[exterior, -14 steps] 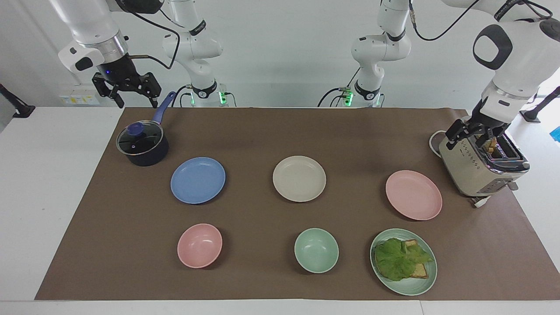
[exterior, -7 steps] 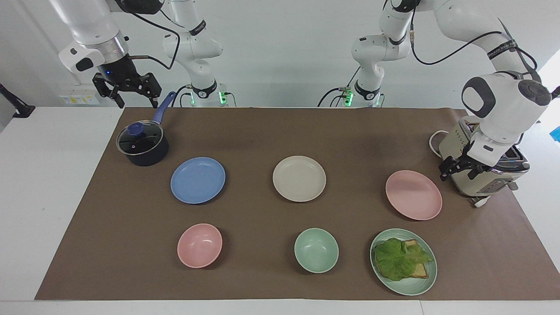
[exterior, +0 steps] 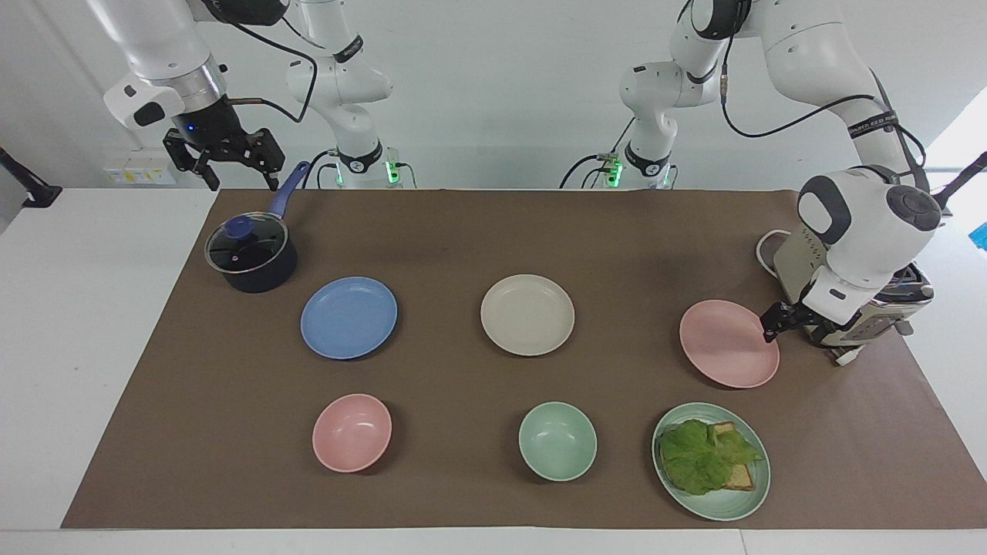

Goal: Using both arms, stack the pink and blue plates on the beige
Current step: 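Reach the left gripper to the rim of the pink plate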

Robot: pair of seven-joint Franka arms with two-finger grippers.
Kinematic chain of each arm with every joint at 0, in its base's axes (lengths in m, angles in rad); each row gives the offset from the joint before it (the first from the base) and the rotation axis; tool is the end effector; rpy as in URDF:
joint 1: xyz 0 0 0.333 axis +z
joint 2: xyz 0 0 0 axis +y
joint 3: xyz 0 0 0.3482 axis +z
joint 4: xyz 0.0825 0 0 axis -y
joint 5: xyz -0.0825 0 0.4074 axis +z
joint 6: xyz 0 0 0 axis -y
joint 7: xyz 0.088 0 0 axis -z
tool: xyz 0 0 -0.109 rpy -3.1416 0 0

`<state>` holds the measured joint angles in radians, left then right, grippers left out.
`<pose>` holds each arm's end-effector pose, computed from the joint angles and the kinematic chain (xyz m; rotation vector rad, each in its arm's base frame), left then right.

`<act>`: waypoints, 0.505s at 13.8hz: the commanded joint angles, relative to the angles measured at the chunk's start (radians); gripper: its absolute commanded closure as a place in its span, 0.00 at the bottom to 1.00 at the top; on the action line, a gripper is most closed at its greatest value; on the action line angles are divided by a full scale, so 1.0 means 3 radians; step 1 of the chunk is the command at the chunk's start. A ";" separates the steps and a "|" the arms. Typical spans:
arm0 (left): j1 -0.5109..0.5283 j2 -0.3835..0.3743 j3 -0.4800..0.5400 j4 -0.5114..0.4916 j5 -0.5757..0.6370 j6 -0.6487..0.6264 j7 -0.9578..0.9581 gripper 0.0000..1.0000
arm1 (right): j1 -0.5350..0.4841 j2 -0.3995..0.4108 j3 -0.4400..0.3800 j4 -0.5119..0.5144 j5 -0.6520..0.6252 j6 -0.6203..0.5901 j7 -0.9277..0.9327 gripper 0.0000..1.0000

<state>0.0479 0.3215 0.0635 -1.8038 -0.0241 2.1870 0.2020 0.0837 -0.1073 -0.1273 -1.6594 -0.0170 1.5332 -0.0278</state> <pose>0.6689 0.0706 0.3899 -3.1279 0.1270 -0.0966 0.5360 -0.0294 0.6670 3.1386 -0.0242 -0.0312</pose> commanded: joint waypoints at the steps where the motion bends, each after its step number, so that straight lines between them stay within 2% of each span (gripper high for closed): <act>1: -0.0001 0.0073 -0.0007 -0.0108 0.0050 0.0210 0.0093 0.00 | -0.0049 -0.0062 0.0015 -0.0063 0.0026 -0.0023 -0.0061 0.00; 4: -0.0022 0.0201 -0.0007 -0.0169 0.0050 0.0313 0.0104 0.00 | -0.0049 -0.0062 0.0015 -0.0063 0.0021 -0.0023 -0.0061 0.00; 7: -0.0037 0.0191 -0.0012 -0.0215 0.0050 0.0278 0.0099 0.00 | -0.0049 -0.0062 0.0020 -0.0063 0.0021 -0.0023 -0.0061 0.00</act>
<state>0.0441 0.3905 0.0563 -1.8442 -0.0241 2.2477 0.2229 0.0836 -0.1073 -0.1276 -1.6595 -0.0170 1.5332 -0.0278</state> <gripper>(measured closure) 0.000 0.000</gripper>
